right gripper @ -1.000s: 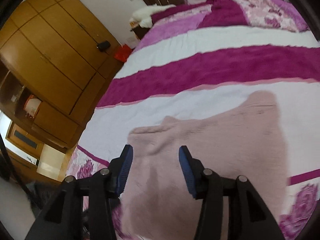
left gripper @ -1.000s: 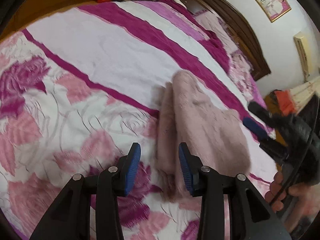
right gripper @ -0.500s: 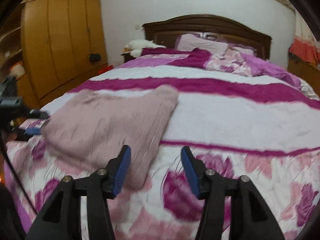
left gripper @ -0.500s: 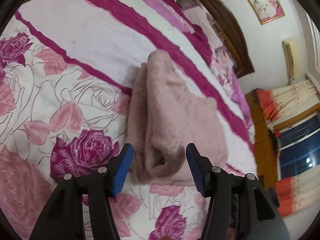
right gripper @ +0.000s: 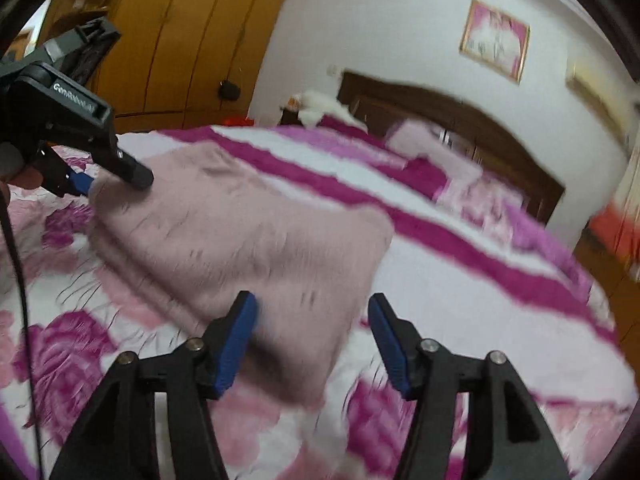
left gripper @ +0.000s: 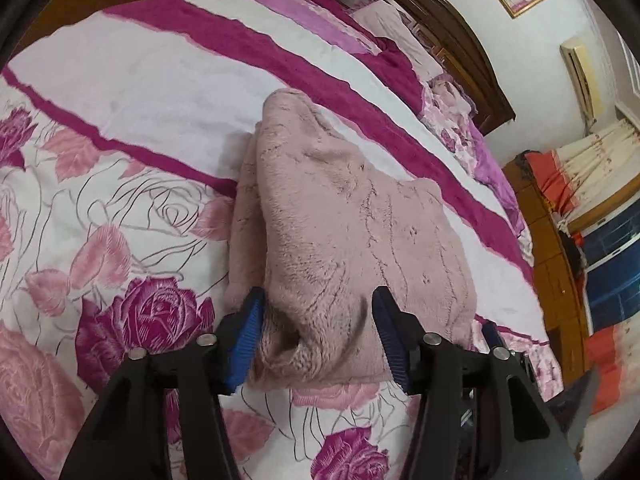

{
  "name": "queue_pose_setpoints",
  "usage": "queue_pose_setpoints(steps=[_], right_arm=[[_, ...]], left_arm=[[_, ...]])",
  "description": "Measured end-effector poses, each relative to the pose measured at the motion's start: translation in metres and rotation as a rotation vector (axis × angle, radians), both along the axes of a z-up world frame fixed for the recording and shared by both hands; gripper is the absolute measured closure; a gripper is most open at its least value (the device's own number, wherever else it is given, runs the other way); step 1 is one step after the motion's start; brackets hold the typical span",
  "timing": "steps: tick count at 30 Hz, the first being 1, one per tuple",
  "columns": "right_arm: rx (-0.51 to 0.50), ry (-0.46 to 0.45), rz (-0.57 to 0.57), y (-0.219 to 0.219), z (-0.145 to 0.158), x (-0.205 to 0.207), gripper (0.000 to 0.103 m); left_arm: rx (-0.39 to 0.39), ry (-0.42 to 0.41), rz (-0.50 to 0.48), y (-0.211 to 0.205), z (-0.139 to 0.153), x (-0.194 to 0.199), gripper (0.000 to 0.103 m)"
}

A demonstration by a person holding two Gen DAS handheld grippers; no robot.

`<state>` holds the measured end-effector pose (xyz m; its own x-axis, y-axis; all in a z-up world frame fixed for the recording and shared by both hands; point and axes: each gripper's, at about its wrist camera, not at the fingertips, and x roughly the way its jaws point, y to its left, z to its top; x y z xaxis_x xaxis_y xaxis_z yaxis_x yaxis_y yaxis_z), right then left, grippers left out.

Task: Fold small clothes

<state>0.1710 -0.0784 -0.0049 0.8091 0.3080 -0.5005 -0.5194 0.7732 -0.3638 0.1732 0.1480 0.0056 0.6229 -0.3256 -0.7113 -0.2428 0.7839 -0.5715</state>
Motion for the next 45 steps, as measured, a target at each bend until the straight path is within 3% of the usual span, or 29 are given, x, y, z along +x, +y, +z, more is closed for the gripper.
queue_pose_setpoints(steps=[1, 7, 10, 11, 13, 14, 23, 25, 27, 28, 32, 35, 39, 42, 45], right_arm=[[-0.035, -0.021, -0.053, 0.002, 0.000, 0.003, 0.102], [0.066, 0.033, -0.166, -0.036, 0.013, 0.003, 0.103], [0.142, 0.095, -0.094, -0.050, 0.011, -0.005, 0.103], [0.131, 0.066, -0.077, -0.050, 0.011, -0.011, 0.096], [0.092, 0.024, -0.041, -0.044, 0.009, -0.022, 0.070], [0.085, 0.017, -0.020, -0.041, 0.009, -0.025, 0.052], [-0.092, 0.022, 0.031, -0.003, -0.010, -0.024, 0.055], [-0.112, 0.005, 0.043, -0.002, -0.013, -0.030, 0.046], [-0.140, -0.030, 0.054, -0.001, -0.016, -0.038, 0.013], [-0.160, -0.052, 0.054, 0.001, -0.017, -0.040, 0.011], [-0.155, -0.091, 0.032, 0.004, -0.011, -0.032, 0.013], [-0.144, -0.091, 0.035, 0.007, -0.006, -0.024, 0.030], [-0.204, -0.038, 0.049, 0.020, -0.018, -0.015, 0.036], [-0.315, -0.109, 0.070, 0.033, -0.031, -0.028, 0.036], [-0.284, -0.162, 0.035, 0.029, -0.025, -0.031, 0.036]], left_arm=[[0.021, 0.008, 0.002, -0.001, 0.000, 0.001, 0.103], [0.090, 0.004, -0.039, -0.017, 0.000, 0.015, 0.103], [0.108, 0.004, -0.042, -0.019, 0.002, 0.017, 0.103], [0.094, 0.007, -0.036, -0.017, 0.001, 0.016, 0.103], [0.060, 0.007, -0.022, -0.010, 0.000, 0.014, 0.103], [0.047, 0.007, -0.014, -0.006, 0.000, 0.012, 0.103], [0.006, 0.006, -0.010, 0.004, -0.002, 0.000, 0.103], [0.003, 0.005, -0.012, 0.006, -0.001, 0.000, 0.103], [-0.005, 0.009, -0.012, 0.008, -0.002, 0.001, 0.103], [-0.011, 0.011, -0.010, 0.010, -0.002, 0.001, 0.103], [-0.012, 0.014, -0.007, 0.011, 0.000, 0.002, 0.103], [0.010, 0.017, -0.011, 0.008, 0.000, 0.002, 0.103], [0.014, 0.026, -0.016, 0.005, -0.001, 0.007, 0.103], [0.036, 0.025, -0.024, 0.001, 0.001, 0.007, 0.103], [0.026, 0.023, -0.023, 0.002, 0.001, 0.007, 0.103]])
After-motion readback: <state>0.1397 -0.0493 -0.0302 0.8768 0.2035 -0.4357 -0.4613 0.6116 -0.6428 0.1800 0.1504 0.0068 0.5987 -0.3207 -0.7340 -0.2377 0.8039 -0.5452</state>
